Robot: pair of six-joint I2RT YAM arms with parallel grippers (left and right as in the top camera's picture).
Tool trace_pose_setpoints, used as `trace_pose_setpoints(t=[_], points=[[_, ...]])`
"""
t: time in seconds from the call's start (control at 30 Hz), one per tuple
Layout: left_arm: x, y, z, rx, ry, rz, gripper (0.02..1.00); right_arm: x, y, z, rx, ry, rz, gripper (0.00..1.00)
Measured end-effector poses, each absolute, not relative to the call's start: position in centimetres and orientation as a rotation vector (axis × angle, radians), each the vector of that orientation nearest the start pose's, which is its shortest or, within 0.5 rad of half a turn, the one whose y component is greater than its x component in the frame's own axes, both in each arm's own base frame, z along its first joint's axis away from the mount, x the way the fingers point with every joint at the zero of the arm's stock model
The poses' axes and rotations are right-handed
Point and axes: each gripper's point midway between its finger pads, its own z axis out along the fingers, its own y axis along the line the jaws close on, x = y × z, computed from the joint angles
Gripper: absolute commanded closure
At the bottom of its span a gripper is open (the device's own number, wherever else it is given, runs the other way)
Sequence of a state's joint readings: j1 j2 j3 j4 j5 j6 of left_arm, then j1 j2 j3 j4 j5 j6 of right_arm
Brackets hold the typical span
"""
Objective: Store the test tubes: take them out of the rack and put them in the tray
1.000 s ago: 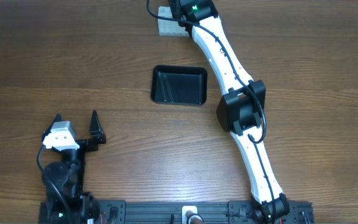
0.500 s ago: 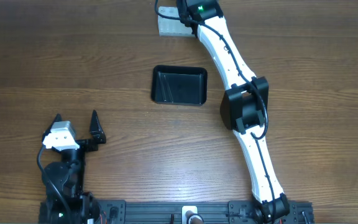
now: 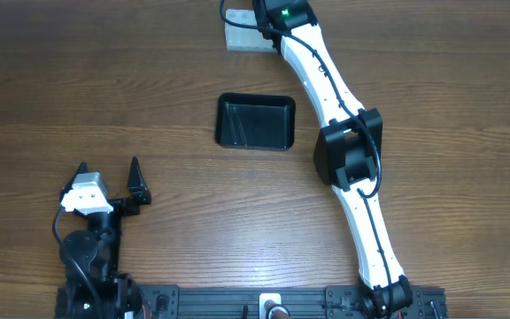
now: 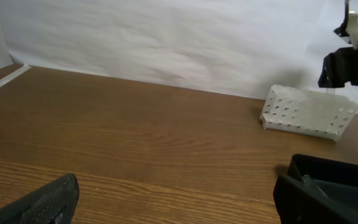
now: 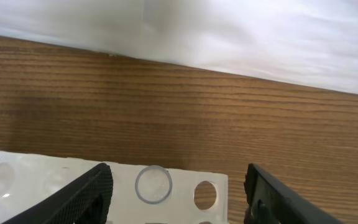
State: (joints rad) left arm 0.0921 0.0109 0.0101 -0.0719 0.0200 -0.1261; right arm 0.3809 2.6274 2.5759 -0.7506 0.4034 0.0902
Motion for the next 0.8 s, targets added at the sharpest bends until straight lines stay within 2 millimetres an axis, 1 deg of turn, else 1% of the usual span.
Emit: trace_pose_setpoints(t=[0.1, 0.27, 0.3, 0.47, 0.57, 0.63, 0.8], points=[[24.56, 1.92, 15.82, -0.164, 1.636, -0.042, 0.023, 63.66, 18.23, 11.71, -0.147, 2.307, -0.243, 0.336], [24.55, 1.92, 15.83, -0.164, 1.635, -0.042, 0.020, 63.66, 18.22, 11.39, -0.149, 2.309, -0.244, 0.454], [24.55, 1.92, 15.83, -0.164, 1.635, -0.042, 0.020, 63.69, 18.24, 11.42, -0.148, 2.308, -0.244, 0.489], [24.55, 1.92, 15.83, -0.164, 1.635, -0.042, 0.023, 63.77, 18.28, 11.51, -0.154, 2.303, -0.244, 0.755], [24.56, 1.92, 15.82, -0.164, 1.636, -0.042, 0.020, 63.82, 18.35, 11.55, -0.147, 2.301, -0.236, 0.893], [24.56, 1.92, 15.82, -0.164, 1.636, -0.042, 0.023, 63.82, 18.30, 11.56, -0.147, 2.300, -0.240, 0.930], [24.56, 1.92, 15.82, -0.164, 1.636, -0.042, 0.020, 63.82, 18.29, 11.56, -0.139, 2.300, -0.237, 0.939]])
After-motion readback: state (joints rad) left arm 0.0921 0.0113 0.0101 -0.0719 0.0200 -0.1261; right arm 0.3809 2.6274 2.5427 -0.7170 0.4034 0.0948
